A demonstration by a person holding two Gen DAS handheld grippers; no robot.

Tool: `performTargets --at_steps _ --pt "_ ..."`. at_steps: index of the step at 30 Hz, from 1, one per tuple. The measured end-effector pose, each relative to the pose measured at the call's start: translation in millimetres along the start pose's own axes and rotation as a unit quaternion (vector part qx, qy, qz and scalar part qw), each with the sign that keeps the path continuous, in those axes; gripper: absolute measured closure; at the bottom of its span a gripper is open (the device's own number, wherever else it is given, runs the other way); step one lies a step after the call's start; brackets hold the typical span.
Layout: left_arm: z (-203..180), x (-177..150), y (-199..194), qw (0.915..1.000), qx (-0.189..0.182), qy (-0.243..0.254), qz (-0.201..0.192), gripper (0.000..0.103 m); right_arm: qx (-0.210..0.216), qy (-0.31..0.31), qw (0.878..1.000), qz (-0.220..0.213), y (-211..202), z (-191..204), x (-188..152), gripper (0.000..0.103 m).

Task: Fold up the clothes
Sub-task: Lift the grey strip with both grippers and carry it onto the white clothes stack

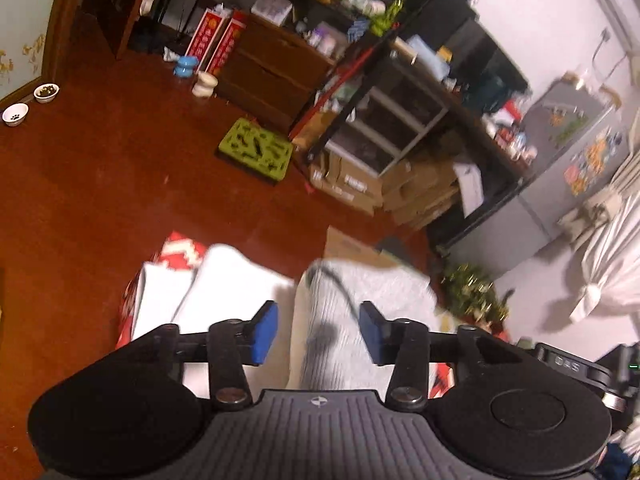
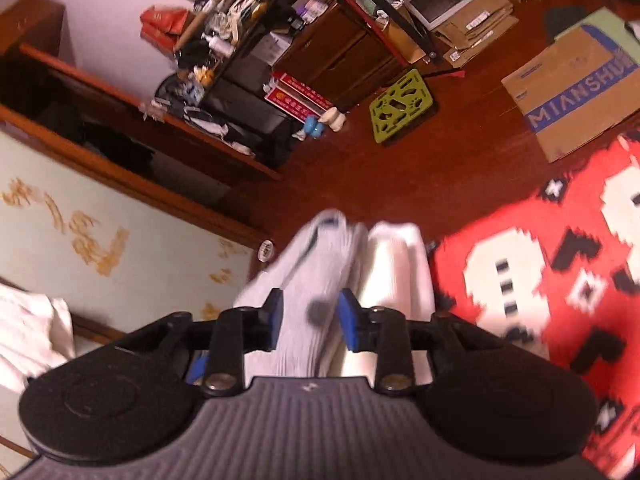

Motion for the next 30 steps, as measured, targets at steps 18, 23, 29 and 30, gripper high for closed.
performTargets --at_steps 18,23,29,30 --pt "-22 -7 56 0.998 0.001 0.047 0.044 0.074 -0.058 -0.201 0.978 0.005 50 0 25 0.094" --pt "-11 -9 43 0.998 0.015 0.045 0.042 0.071 -0.058 -0.147 0.987 0.005 43 -16 31 0.08" --pt "-22 -8 -10 0.9978 -0.015 0.063 0.014 0.072 0.01 -0.127 0.992 0.013 3 3 12 0.095" --pt "-30 -9 -15 0.9974 -0.024 0.068 0.013 0.073 0.015 -0.13 0.991 0.021 3 7 5 0.097"
Point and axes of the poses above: each gripper's, at about its wrist camera, not at the fingertips, and y roughly the way its jaws point, z to its left, x to its top, the point moved 10 cm from there along y, roughly the way its jaws point, and after that the axes turned 10 degrees about x, right-handed, at the moved point
